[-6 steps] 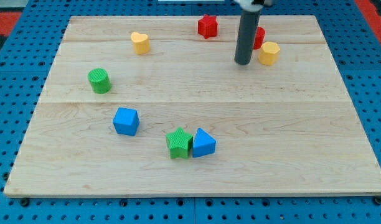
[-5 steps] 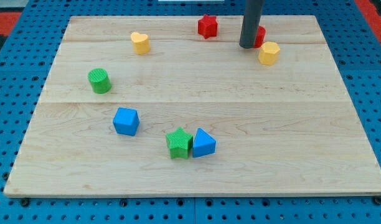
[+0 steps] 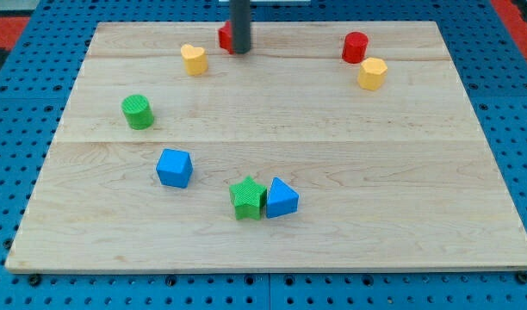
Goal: Place the red star to the top left corner
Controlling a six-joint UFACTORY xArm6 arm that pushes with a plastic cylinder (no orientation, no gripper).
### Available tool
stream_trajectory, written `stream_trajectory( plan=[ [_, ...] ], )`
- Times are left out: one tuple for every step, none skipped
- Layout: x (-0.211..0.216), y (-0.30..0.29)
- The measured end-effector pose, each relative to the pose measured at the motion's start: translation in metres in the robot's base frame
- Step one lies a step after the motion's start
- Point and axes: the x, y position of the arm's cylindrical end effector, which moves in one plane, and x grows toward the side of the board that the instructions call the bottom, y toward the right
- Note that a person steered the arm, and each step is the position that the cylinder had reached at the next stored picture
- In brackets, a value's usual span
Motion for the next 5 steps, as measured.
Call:
stream_trajectory(
  plan=[
    [0.000, 0.058],
    [-0.012, 0.060],
    [-0.028, 0.056],
    [-0.030, -0.015],
    [-0.027, -0.090]
  ],
)
